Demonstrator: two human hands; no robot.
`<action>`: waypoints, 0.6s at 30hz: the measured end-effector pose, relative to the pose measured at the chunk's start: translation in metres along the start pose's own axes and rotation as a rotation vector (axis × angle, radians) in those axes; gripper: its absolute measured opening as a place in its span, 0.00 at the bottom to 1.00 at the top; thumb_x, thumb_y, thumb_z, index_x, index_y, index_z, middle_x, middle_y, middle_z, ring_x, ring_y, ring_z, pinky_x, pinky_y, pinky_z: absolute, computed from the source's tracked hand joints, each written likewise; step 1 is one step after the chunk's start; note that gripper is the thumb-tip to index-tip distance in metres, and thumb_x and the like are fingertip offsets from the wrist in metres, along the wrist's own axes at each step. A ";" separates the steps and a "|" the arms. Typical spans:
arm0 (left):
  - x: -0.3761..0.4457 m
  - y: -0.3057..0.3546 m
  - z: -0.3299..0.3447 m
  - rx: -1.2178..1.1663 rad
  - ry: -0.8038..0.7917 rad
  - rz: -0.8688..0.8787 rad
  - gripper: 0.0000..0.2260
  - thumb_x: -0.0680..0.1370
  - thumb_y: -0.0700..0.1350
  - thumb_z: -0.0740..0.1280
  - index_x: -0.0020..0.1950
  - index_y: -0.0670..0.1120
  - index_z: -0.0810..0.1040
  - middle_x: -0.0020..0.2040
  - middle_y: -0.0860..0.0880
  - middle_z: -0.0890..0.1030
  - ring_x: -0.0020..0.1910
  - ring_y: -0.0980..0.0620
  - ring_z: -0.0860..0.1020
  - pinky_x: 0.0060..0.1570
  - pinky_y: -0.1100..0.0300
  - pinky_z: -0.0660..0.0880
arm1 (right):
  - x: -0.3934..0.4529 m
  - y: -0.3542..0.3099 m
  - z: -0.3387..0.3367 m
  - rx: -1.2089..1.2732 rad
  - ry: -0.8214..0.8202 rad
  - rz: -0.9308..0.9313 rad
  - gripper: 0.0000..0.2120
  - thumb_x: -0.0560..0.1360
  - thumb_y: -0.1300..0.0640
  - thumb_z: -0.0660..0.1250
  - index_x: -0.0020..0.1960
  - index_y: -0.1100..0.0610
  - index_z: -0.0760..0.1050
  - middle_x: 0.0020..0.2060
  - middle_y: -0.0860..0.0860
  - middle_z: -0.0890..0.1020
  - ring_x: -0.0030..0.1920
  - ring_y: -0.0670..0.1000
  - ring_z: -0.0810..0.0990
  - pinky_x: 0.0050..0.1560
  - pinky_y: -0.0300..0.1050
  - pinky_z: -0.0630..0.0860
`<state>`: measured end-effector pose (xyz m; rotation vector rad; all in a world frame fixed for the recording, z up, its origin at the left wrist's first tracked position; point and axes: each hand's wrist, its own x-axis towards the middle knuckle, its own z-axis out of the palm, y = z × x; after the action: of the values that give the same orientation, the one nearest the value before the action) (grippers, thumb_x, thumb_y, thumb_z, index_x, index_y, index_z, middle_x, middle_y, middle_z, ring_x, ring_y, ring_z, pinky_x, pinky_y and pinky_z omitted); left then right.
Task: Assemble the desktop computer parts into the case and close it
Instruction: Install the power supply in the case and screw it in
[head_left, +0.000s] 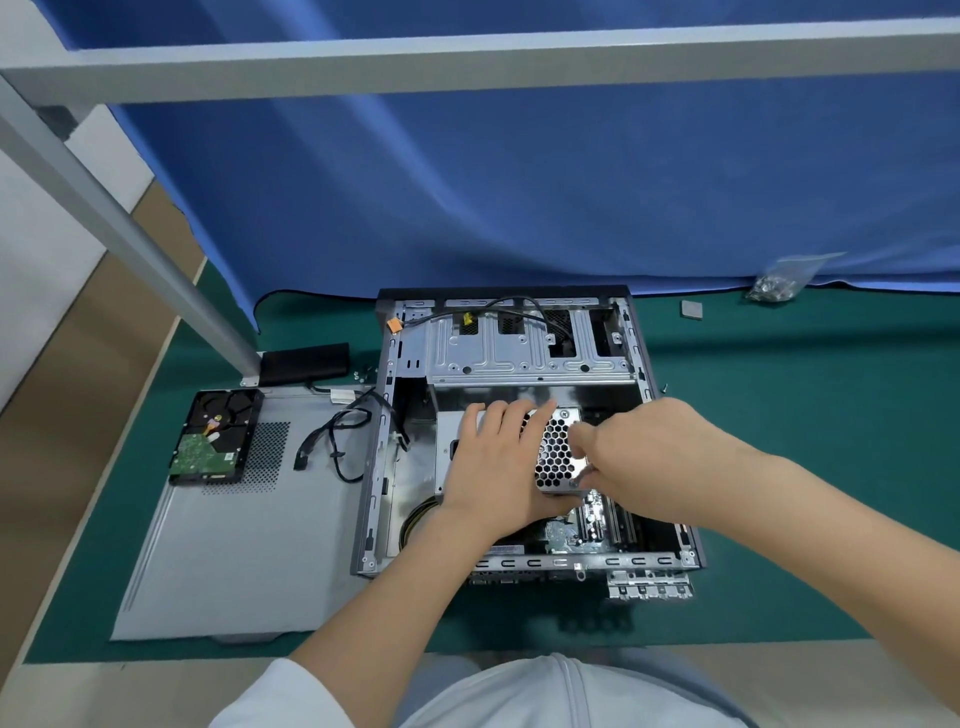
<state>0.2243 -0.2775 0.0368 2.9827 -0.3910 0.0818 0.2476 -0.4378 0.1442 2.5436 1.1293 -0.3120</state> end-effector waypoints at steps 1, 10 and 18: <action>0.000 0.000 0.000 -0.004 0.003 0.001 0.48 0.63 0.77 0.59 0.75 0.49 0.60 0.66 0.50 0.69 0.65 0.48 0.67 0.69 0.47 0.56 | 0.000 0.000 0.000 0.007 0.011 -0.013 0.12 0.80 0.51 0.59 0.61 0.53 0.64 0.37 0.46 0.76 0.34 0.53 0.74 0.27 0.43 0.60; 0.000 0.000 0.000 -0.018 0.012 0.007 0.47 0.63 0.76 0.61 0.74 0.48 0.62 0.66 0.49 0.70 0.63 0.46 0.68 0.68 0.46 0.58 | 0.002 -0.002 -0.004 -0.008 0.057 0.005 0.08 0.79 0.47 0.59 0.46 0.49 0.63 0.30 0.46 0.69 0.30 0.54 0.68 0.25 0.42 0.53; -0.001 0.001 -0.001 -0.008 0.000 -0.001 0.47 0.63 0.76 0.61 0.74 0.49 0.61 0.66 0.49 0.69 0.64 0.47 0.67 0.69 0.47 0.56 | 0.008 -0.001 -0.006 -0.033 -0.015 0.043 0.14 0.81 0.45 0.53 0.42 0.54 0.65 0.29 0.47 0.65 0.28 0.51 0.65 0.26 0.42 0.55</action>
<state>0.2234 -0.2785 0.0379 2.9745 -0.3892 0.0800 0.2520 -0.4293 0.1468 2.5290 1.0636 -0.2979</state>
